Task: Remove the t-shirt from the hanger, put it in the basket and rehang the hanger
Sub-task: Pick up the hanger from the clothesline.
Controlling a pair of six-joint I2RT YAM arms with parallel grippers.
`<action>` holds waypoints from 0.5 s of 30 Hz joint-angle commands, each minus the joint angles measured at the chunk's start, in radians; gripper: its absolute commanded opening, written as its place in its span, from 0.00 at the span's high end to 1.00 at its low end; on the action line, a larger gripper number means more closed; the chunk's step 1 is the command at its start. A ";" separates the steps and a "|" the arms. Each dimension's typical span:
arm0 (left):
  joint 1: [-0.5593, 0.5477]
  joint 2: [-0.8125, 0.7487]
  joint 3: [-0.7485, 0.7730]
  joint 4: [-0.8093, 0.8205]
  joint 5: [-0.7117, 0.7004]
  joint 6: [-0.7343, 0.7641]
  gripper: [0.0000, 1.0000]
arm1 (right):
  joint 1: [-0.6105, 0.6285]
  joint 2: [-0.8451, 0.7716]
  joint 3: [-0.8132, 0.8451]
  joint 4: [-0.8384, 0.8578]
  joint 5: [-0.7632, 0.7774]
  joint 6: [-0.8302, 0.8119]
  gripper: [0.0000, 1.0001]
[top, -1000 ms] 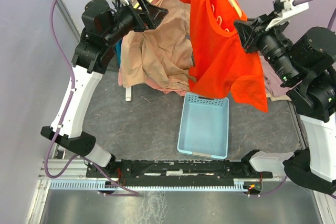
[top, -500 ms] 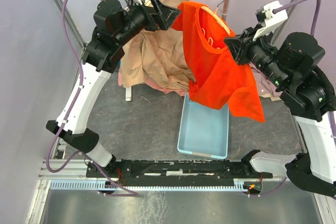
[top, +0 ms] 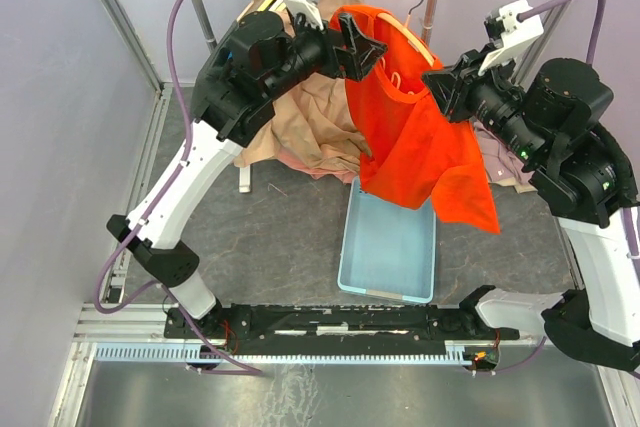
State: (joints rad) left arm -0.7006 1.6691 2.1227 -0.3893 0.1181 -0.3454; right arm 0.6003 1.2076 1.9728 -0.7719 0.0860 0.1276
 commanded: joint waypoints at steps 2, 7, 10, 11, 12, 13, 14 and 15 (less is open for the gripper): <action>-0.008 0.000 0.027 0.035 -0.106 0.079 0.04 | 0.002 -0.017 0.031 0.110 -0.006 0.018 0.99; -0.008 0.017 0.030 0.051 -0.139 0.093 0.09 | 0.001 -0.014 0.030 0.114 -0.014 0.025 0.99; -0.010 0.032 0.042 0.055 -0.140 0.101 0.11 | 0.002 -0.010 0.034 0.113 -0.018 0.031 0.99; -0.010 0.037 0.044 0.056 -0.140 0.101 0.12 | 0.001 -0.011 0.034 0.113 -0.019 0.030 0.99; -0.010 0.040 0.045 0.060 -0.139 0.103 0.12 | 0.001 -0.009 0.034 0.113 -0.021 0.032 0.99; -0.010 0.041 0.045 0.064 -0.142 0.103 0.14 | 0.001 -0.009 0.034 0.113 -0.021 0.033 0.99; -0.009 0.043 0.045 0.069 -0.144 0.103 0.15 | 0.001 -0.010 0.034 0.112 -0.022 0.034 0.99; -0.010 0.043 0.045 0.076 -0.146 0.103 0.18 | 0.001 -0.008 0.033 0.110 -0.023 0.035 0.99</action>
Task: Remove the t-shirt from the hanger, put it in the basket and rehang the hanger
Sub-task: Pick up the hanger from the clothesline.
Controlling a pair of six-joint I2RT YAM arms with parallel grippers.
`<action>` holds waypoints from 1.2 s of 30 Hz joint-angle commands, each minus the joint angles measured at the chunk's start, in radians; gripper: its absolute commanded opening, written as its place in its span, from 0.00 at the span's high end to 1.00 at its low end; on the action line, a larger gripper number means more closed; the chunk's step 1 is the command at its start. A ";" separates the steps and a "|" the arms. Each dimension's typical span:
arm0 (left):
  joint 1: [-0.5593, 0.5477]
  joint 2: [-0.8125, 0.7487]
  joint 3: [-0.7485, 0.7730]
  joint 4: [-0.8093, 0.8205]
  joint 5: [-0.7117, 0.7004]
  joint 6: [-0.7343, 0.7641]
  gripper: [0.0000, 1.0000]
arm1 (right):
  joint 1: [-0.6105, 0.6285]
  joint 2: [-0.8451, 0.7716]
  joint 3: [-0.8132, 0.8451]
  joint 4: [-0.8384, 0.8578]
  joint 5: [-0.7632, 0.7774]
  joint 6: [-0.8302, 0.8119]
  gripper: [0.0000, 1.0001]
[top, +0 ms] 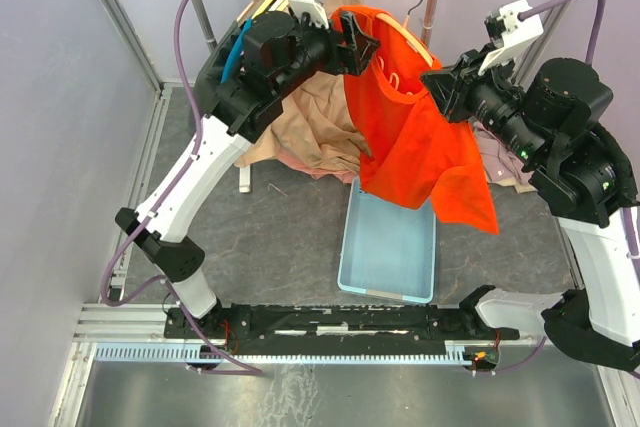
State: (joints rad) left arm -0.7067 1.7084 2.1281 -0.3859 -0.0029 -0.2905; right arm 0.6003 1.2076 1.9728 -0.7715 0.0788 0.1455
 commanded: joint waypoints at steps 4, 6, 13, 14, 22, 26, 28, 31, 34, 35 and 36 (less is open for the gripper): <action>-0.004 0.004 0.044 0.093 -0.038 0.052 0.31 | 0.001 -0.008 0.030 0.107 -0.014 0.017 0.99; -0.004 0.005 0.049 0.099 -0.047 0.053 0.42 | 0.002 -0.009 0.028 0.103 -0.013 0.017 0.99; -0.004 0.016 0.080 0.110 -0.057 0.045 0.83 | 0.001 -0.028 0.009 0.080 0.008 0.010 0.99; -0.004 0.016 0.085 0.109 -0.054 0.045 0.86 | 0.002 -0.032 0.005 0.078 0.012 0.007 0.99; -0.012 0.039 0.140 0.114 0.323 0.046 0.97 | 0.002 -0.024 -0.013 0.099 0.055 0.009 0.99; -0.044 0.033 0.143 0.096 0.389 0.057 0.97 | 0.001 -0.006 -0.015 0.121 0.061 0.004 0.99; -0.053 0.033 0.146 0.088 0.404 0.055 0.97 | 0.002 0.000 -0.013 0.129 0.057 0.005 0.99; -0.060 0.032 0.146 0.056 0.425 0.056 0.97 | 0.002 0.003 -0.015 0.136 0.056 0.005 0.99; -0.066 0.027 0.143 0.017 0.421 0.066 0.97 | 0.002 0.000 -0.016 0.129 0.058 0.003 0.99; -0.066 0.022 0.141 0.002 0.395 0.071 0.90 | 0.002 -0.002 -0.016 0.127 0.061 0.003 0.99; -0.066 0.016 0.138 -0.012 0.376 0.081 0.72 | 0.002 -0.004 -0.017 0.124 0.063 -0.001 0.99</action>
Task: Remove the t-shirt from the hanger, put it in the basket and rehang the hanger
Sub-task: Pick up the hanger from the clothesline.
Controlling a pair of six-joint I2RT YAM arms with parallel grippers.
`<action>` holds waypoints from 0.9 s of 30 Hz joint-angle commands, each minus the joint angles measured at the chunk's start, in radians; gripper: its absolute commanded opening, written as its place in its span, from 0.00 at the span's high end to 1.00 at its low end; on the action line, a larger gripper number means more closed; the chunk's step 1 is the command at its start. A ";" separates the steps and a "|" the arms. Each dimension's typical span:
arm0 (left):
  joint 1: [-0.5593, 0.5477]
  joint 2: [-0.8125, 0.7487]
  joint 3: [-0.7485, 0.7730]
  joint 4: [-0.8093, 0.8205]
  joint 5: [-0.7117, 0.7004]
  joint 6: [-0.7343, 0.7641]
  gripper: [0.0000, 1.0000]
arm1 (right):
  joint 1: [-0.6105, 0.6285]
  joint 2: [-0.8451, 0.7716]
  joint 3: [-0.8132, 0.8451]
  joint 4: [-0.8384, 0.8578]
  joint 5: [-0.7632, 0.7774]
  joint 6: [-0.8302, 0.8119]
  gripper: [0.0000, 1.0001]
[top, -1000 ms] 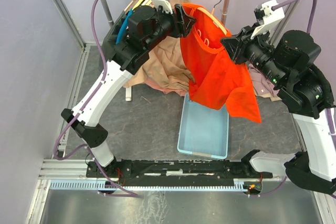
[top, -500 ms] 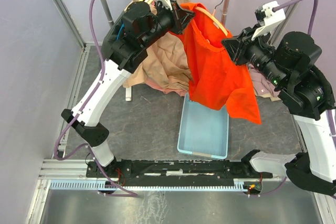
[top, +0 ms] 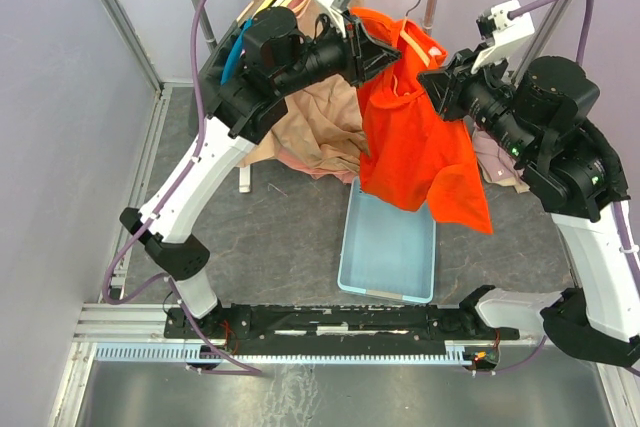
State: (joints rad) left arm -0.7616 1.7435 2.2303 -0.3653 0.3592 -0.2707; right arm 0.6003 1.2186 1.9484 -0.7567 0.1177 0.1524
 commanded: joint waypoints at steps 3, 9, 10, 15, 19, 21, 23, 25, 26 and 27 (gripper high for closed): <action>-0.010 -0.040 0.035 -0.069 -0.074 0.095 0.38 | 0.002 -0.022 0.003 0.098 0.029 -0.013 0.99; -0.010 -0.085 0.034 -0.041 -0.156 0.139 0.14 | 0.002 -0.031 0.000 0.084 0.029 -0.017 0.99; -0.010 -0.089 0.034 -0.025 -0.157 0.140 0.13 | 0.003 -0.032 -0.001 0.082 0.027 -0.017 0.99; -0.010 -0.097 0.033 0.054 -0.154 0.150 0.10 | 0.002 -0.036 -0.006 0.073 0.016 -0.016 0.99; -0.010 -0.077 0.045 0.100 -0.137 0.148 0.10 | 0.002 -0.038 -0.008 0.065 0.009 -0.017 0.99; -0.011 -0.056 0.058 0.114 -0.131 0.137 0.11 | 0.001 -0.036 -0.008 0.062 0.003 -0.017 0.99; -0.011 -0.034 0.073 0.119 -0.127 0.128 0.13 | 0.001 -0.035 -0.008 0.060 -0.001 -0.016 0.99; -0.012 -0.019 0.084 0.123 -0.132 0.119 0.14 | 0.002 -0.034 -0.007 0.058 -0.005 -0.016 0.99; -0.011 -0.012 0.083 0.129 -0.139 0.116 0.14 | 0.002 -0.034 -0.007 0.057 -0.006 -0.015 0.99; -0.011 -0.008 0.083 0.131 -0.146 0.113 0.15 | 0.001 -0.034 -0.007 0.057 -0.007 -0.014 0.99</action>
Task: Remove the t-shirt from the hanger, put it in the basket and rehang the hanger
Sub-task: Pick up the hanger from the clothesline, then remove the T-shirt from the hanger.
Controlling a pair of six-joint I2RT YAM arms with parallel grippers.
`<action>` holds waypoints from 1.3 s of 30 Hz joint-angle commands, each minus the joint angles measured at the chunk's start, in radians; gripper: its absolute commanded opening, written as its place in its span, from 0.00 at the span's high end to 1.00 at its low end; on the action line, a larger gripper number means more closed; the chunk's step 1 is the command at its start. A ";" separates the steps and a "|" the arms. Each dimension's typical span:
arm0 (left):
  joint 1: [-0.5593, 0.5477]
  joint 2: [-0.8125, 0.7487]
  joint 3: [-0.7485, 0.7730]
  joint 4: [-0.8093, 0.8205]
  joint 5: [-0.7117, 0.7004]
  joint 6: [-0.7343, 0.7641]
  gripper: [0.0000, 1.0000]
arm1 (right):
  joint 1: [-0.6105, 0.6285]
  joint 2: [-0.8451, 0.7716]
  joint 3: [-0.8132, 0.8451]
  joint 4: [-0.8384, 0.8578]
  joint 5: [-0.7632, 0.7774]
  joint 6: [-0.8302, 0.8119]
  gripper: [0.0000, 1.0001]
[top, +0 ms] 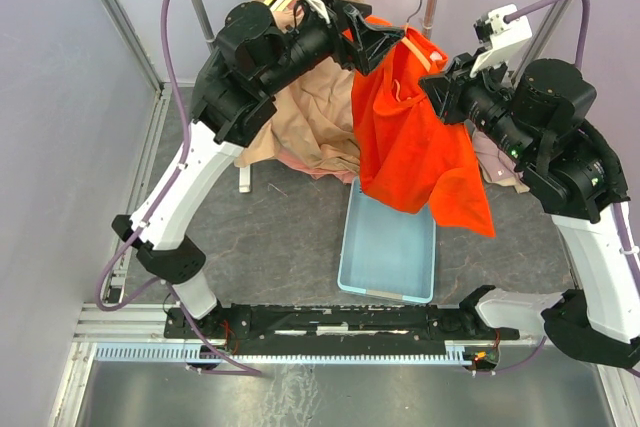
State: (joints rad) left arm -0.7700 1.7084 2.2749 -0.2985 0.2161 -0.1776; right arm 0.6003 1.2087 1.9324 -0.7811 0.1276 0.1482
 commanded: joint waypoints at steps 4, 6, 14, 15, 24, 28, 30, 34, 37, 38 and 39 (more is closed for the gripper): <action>-0.004 0.043 0.042 0.072 -0.014 0.017 0.16 | 0.002 -0.022 0.007 0.082 -0.026 -0.010 0.99; -0.006 0.050 0.043 0.072 -0.015 0.014 0.17 | 0.001 -0.018 0.009 0.081 -0.030 -0.010 0.99; -0.019 0.070 0.045 0.062 -0.043 0.026 0.25 | 0.001 -0.006 0.010 0.084 -0.042 -0.013 0.99; -0.020 0.072 0.047 0.059 -0.047 0.029 0.28 | 0.001 -0.005 0.011 0.085 -0.043 -0.014 0.99; -0.035 0.082 0.061 0.034 -0.084 0.063 0.38 | 0.001 0.003 0.005 0.088 -0.058 -0.012 0.99; -0.041 0.090 0.065 0.023 -0.093 0.072 0.42 | 0.002 0.001 -0.002 0.087 -0.064 -0.009 0.99; -0.044 0.095 0.074 0.006 -0.097 0.075 0.45 | 0.002 -0.004 -0.013 0.093 -0.066 -0.006 0.99; -0.051 0.090 0.070 -0.030 -0.119 0.085 0.54 | 0.001 0.002 -0.012 0.096 -0.080 0.000 0.99; -0.058 0.081 0.055 -0.036 -0.135 0.088 0.59 | 0.001 0.015 0.009 0.087 -0.085 0.001 0.99; -0.059 0.077 0.051 -0.037 -0.137 0.090 0.61 | 0.002 0.017 0.011 0.088 -0.086 0.001 0.99; -0.060 0.075 0.049 -0.036 -0.140 0.091 0.62 | 0.002 0.017 0.012 0.089 -0.085 0.003 0.99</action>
State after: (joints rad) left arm -0.8200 1.8038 2.3051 -0.3416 0.1028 -0.1585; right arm 0.6003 1.2297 1.9030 -0.7818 0.0586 0.1490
